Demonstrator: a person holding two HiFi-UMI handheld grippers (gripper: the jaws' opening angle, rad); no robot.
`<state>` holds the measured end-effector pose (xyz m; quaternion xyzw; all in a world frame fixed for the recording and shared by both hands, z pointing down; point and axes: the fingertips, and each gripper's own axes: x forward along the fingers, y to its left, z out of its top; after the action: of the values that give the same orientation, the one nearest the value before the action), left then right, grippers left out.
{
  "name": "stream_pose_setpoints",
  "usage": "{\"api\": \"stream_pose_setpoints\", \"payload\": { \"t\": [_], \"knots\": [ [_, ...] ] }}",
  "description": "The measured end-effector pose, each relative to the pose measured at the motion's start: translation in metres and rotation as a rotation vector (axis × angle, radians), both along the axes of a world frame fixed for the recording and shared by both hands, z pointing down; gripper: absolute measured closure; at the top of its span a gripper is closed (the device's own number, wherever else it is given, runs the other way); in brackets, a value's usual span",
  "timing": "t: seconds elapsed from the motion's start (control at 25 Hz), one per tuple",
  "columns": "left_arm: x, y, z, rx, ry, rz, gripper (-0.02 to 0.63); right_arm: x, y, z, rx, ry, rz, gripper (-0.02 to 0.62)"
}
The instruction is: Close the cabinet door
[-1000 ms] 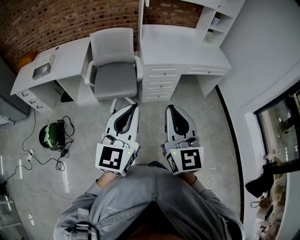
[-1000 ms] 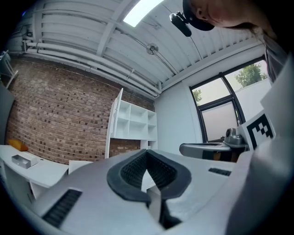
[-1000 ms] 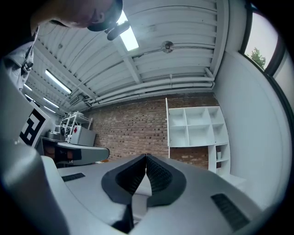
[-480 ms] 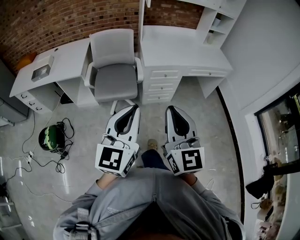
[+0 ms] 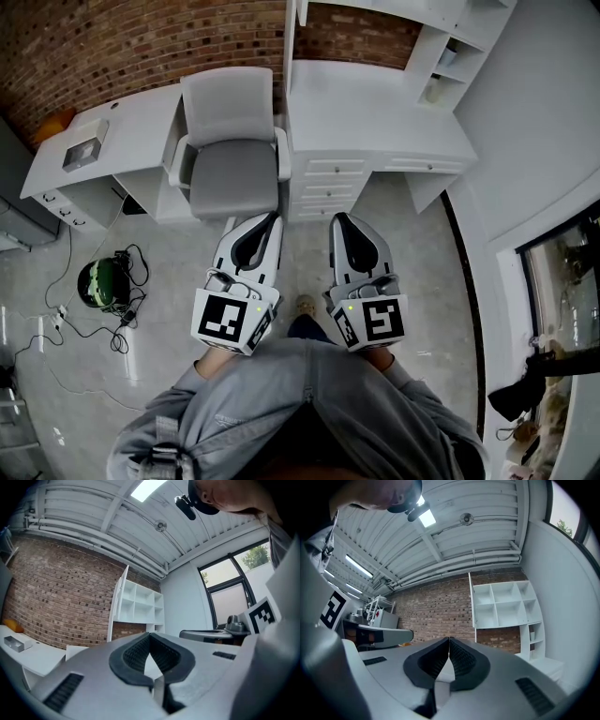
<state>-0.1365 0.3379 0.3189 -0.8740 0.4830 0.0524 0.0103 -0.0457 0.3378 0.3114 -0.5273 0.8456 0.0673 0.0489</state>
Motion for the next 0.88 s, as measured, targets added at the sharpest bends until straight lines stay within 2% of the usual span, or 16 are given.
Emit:
{"api": "stream_pose_setpoints", "payload": {
  "t": [0.36,0.88],
  "knots": [
    [0.013,-0.071,-0.008,0.006,-0.01,-0.041,0.6,0.012,-0.076,-0.007,0.005,-0.015,-0.047,0.568],
    [0.043,-0.142,-0.014,0.015,-0.008,-0.069,0.6,0.041,-0.152,-0.011,0.004,-0.022,-0.084,0.568]
  ]
}}
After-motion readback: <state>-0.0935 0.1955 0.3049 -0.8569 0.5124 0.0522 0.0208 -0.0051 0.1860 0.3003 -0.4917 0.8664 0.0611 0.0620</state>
